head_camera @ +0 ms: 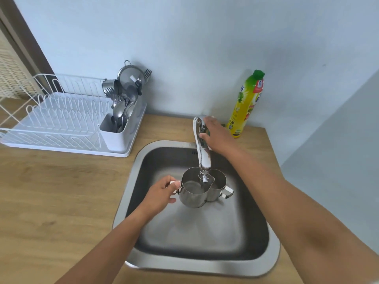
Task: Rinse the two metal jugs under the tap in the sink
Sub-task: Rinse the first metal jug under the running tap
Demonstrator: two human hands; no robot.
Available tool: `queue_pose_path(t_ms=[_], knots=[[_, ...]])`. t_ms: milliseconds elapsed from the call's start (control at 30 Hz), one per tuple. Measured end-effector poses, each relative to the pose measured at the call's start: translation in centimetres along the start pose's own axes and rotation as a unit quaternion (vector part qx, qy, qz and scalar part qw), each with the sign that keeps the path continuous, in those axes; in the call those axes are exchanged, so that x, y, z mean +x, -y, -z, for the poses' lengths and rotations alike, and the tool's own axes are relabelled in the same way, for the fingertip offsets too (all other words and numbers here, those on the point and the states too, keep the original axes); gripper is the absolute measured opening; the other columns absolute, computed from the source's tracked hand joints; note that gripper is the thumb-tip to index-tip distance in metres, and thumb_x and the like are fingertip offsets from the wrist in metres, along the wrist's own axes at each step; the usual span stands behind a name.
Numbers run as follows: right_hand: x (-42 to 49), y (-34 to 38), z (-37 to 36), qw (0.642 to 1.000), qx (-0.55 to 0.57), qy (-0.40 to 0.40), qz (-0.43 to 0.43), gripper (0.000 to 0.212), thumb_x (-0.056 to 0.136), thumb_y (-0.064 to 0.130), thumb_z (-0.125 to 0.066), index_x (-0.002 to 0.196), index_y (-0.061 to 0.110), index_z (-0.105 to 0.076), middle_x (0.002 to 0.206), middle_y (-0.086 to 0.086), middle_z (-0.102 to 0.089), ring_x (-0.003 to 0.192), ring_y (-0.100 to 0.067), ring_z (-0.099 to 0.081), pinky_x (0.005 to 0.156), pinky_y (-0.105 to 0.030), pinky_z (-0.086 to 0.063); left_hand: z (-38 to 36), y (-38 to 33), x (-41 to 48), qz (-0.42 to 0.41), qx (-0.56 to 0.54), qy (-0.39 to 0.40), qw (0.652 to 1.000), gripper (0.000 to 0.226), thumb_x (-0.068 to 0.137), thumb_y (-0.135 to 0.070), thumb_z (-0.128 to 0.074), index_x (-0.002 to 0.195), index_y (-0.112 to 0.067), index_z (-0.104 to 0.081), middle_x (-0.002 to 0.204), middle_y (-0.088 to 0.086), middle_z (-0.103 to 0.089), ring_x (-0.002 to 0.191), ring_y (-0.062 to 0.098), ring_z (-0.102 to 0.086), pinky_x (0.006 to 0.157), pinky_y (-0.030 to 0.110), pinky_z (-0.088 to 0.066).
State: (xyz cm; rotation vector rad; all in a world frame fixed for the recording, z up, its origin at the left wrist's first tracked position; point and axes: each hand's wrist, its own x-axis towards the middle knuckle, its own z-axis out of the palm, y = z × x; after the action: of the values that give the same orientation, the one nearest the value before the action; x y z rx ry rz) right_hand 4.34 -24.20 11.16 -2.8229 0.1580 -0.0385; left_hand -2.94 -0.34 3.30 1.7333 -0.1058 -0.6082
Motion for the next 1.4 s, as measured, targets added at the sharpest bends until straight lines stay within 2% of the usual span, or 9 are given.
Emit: queue_pose_path(t_ms=[133,400,733,933,1067,1167,1233,1333,1400], knots=[[1.7,0.1,-0.7,0.997,-0.069,0.02,0.01,0.059,0.103,0.028,-0.041,0.155,0.011,-0.019,0.165,-0.003,-0.014,0.152,-0.018,-0.01,0.115,-0.043,-0.026,-0.2,-0.1,0.0,0.0,0.0,-0.007,1.0,0.021,0.098,-0.023,-0.055,0.078,-0.018,-0.058,0.089,0.004,-0.061,0.085,0.017,-0.059,0.074,0.029,-0.057],[3.3,-1.2,-1.4,0.99,-0.132,0.018,0.055,0.054,0.103,0.021,-0.04,0.154,0.008,-0.024,0.164,-0.009,-0.02,0.151,-0.023,-0.019,0.118,-0.04,-0.024,-0.3,-0.1,0.2,0.0,-0.006,-0.006,1.0,0.021,0.099,-0.023,-0.054,0.078,-0.018,-0.055,0.089,0.003,-0.059,0.086,0.017,-0.058,0.07,0.024,-0.056],[4.7,-1.5,-0.3,0.994,-0.097,0.03,0.044,0.045,0.099,0.013,-0.046,0.144,0.017,-0.039,0.158,-0.001,-0.033,0.132,-0.03,-0.05,0.096,-0.038,-0.045,-0.4,-0.1,0.4,0.003,-0.015,-0.003,1.0,0.02,0.099,-0.021,-0.053,0.08,-0.015,-0.055,0.087,0.001,-0.059,0.085,0.015,-0.058,0.077,0.031,-0.057],[4.6,-1.0,0.5,0.995,-0.084,0.046,0.041,0.045,0.103,0.017,-0.04,0.148,0.014,-0.035,0.159,-0.004,-0.034,0.141,-0.024,-0.039,0.105,-0.036,-0.038,-0.4,-0.1,0.4,0.001,-0.015,0.005,1.0,0.019,0.099,-0.021,-0.053,0.081,-0.015,-0.055,0.086,0.001,-0.059,0.085,0.016,-0.057,0.079,0.033,-0.057],[2.7,-0.3,1.0,0.998,0.058,0.013,-0.013,0.053,0.105,0.022,-0.038,0.155,0.012,-0.023,0.162,-0.006,-0.026,0.148,-0.022,-0.026,0.116,-0.035,-0.026,-0.3,0.2,0.4,0.006,-0.016,0.006,1.0,0.019,0.099,-0.02,-0.053,0.081,-0.016,-0.055,0.087,0.001,-0.059,0.086,0.017,-0.057,0.082,0.037,-0.057],[-0.5,-0.3,0.8,0.976,0.182,-0.086,-0.081,0.047,0.104,0.016,-0.037,0.15,0.01,-0.034,0.152,-0.009,-0.043,0.139,-0.024,-0.04,0.11,-0.033,-0.032,-0.2,0.5,0.5,0.007,-0.012,0.005,1.0,0.021,0.099,-0.021,-0.053,0.079,-0.017,-0.055,0.087,0.001,-0.058,0.086,0.017,-0.057,0.081,0.036,-0.057],[-3.2,-1.2,-0.3,0.953,0.245,-0.11,-0.142,0.043,0.102,0.013,-0.036,0.145,0.012,-0.044,0.143,-0.009,-0.052,0.132,-0.025,-0.048,0.106,-0.033,-0.036,-0.2,0.6,0.4,0.011,-0.007,0.003,1.0,0.021,0.099,-0.02,-0.053,0.079,-0.017,-0.055,0.088,0.002,-0.058,0.086,0.018,-0.057,0.08,0.036,-0.057],[-7.9,-2.8,-3.2,0.922,0.319,-0.046,-0.214,0.043,0.095,0.006,-0.04,0.132,0.018,-0.057,0.132,-0.008,-0.061,0.117,-0.028,-0.059,0.092,-0.037,-0.048,-0.2,0.9,0.5,0.023,-0.012,0.006,1.0,0.02,0.098,-0.022,-0.055,0.079,-0.018,-0.056,0.088,0.002,-0.061,0.086,0.02,-0.058,0.08,0.039,-0.058],[-11.2,-2.9,-4.6,0.913,0.348,0.043,-0.207,0.047,0.092,0.002,-0.045,0.132,0.023,-0.056,0.128,-0.004,-0.061,0.11,-0.023,-0.062,0.08,-0.029,-0.051,-0.2,1.1,0.3,0.029,-0.015,0.013,0.999,0.019,0.099,-0.023,-0.054,0.081,-0.017,-0.057,0.089,0.002,-0.063,0.085,0.021,-0.059,0.08,0.04,-0.058]])
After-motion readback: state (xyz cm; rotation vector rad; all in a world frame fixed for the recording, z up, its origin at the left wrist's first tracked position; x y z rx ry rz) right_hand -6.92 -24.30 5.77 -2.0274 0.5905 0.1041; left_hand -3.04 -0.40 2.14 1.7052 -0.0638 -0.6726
